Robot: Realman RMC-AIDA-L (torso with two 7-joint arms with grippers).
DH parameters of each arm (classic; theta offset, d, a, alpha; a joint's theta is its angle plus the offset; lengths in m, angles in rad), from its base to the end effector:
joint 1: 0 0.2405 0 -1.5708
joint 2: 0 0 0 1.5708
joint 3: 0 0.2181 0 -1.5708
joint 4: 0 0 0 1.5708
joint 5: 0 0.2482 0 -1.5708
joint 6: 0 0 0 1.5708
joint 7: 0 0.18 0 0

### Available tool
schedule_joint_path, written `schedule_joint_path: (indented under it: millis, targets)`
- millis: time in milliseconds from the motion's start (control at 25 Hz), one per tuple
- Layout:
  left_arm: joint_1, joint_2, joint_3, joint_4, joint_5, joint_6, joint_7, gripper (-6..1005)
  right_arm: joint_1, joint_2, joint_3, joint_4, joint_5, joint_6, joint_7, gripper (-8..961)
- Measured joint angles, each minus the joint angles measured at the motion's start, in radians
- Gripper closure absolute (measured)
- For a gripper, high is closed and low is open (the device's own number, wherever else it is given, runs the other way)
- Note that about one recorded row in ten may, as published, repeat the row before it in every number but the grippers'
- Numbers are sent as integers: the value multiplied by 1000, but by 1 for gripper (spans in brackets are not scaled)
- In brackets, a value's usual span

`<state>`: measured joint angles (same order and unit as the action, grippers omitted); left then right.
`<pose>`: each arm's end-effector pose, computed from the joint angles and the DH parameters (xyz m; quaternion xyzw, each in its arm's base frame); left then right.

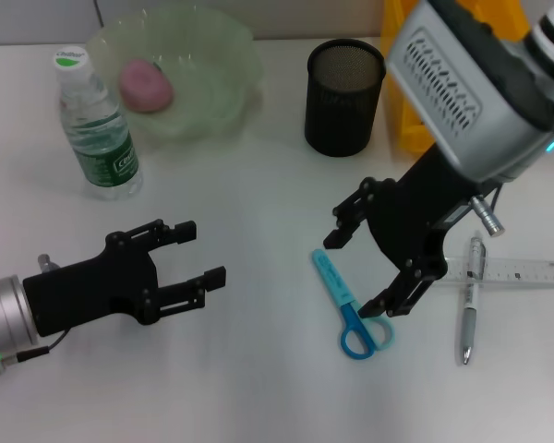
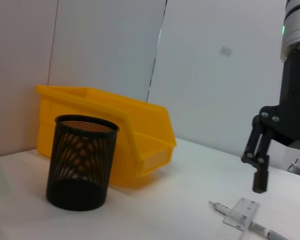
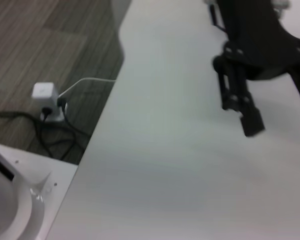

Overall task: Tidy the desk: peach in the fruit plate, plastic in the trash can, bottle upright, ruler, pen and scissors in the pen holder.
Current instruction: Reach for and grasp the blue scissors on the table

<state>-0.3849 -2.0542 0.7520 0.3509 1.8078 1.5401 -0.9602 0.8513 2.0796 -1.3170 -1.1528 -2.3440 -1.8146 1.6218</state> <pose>-0.2898 0.2902 -0.0534 -0.9214 -0.1954 -0.2926 0.1651 0.0860 0.3479 -0.0361 0.9771 0.1423 0.1264 0.0955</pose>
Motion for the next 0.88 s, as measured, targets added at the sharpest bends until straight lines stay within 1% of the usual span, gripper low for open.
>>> schedule_joint_path:
  millis: [200,280,440,560,600,680,880]
  targets:
    - [-4,4,0,11,1,-10,-50,215,41,0,-59,12,0,-2,-105,129]
    - [9,4,-1,16,1,-1,-54,215,50,1,-79,13,0,-14,-163,129]
    - [49,-3,-11,48,0,9,-44,216,54,1,-139,-35,-12,-61,-304,128]
    - [83,-4,-21,71,-5,18,-34,216,47,1,-151,-75,-51,-82,-412,128]
    - [83,-4,-21,71,-5,18,-34,216,45,1,-151,-84,-68,-86,-454,129]
    - [118,-10,-27,87,-24,26,-8,216,44,1,-151,-92,-94,-93,-510,129]
    - [124,-14,-34,85,-34,24,-1,216,41,0,-161,-113,-158,-98,-655,129]
